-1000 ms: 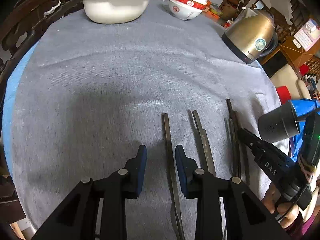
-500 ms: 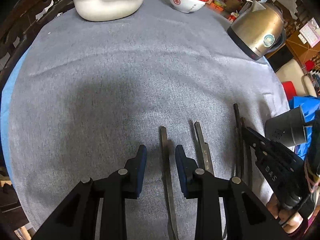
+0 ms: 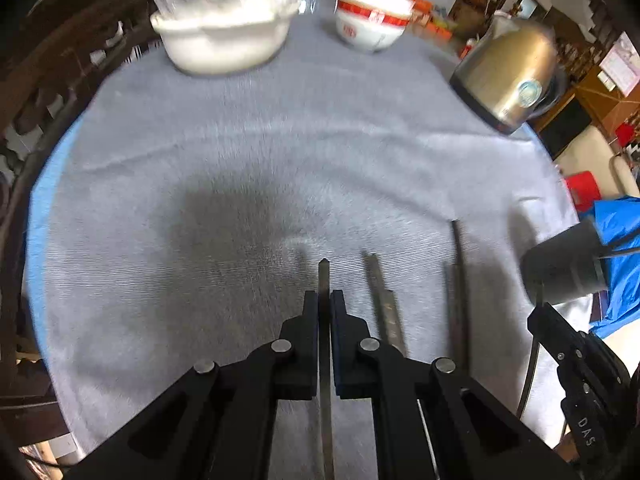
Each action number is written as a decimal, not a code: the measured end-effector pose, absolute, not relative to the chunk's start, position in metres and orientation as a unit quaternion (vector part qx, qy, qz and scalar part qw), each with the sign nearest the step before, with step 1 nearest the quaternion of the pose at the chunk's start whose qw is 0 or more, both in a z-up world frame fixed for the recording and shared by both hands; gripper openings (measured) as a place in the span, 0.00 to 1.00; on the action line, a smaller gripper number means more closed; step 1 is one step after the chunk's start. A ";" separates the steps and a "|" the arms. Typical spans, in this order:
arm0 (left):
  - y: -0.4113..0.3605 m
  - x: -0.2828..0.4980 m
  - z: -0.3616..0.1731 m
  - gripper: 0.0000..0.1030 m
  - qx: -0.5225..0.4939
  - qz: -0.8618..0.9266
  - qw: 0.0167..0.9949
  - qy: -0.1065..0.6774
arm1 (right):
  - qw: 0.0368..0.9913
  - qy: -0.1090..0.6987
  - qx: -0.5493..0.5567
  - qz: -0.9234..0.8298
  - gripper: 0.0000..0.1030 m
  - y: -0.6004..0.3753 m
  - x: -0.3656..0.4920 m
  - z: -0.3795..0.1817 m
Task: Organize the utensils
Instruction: 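Lift the chopsticks over the grey cup and open both grippers to drop them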
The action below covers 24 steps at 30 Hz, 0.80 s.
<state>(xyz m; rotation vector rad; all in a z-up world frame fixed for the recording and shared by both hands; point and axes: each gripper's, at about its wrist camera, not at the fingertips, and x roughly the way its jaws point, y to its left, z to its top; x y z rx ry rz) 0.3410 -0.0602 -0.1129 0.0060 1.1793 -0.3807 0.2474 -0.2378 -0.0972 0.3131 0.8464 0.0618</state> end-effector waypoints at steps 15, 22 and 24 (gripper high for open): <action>-0.067 0.247 0.021 0.06 -0.017 -0.232 0.884 0.405 | 0.952 0.222 0.206 0.049 0.06 -0.292 0.147 -0.008; -0.086 0.218 0.062 0.06 -0.018 -0.259 0.898 0.355 | 0.960 0.148 0.237 0.009 0.06 -0.328 0.122 0.023; -0.094 0.216 0.069 0.06 -0.019 -0.268 0.899 0.345 | 0.961 0.131 0.243 -0.003 0.06 -0.337 0.118 0.029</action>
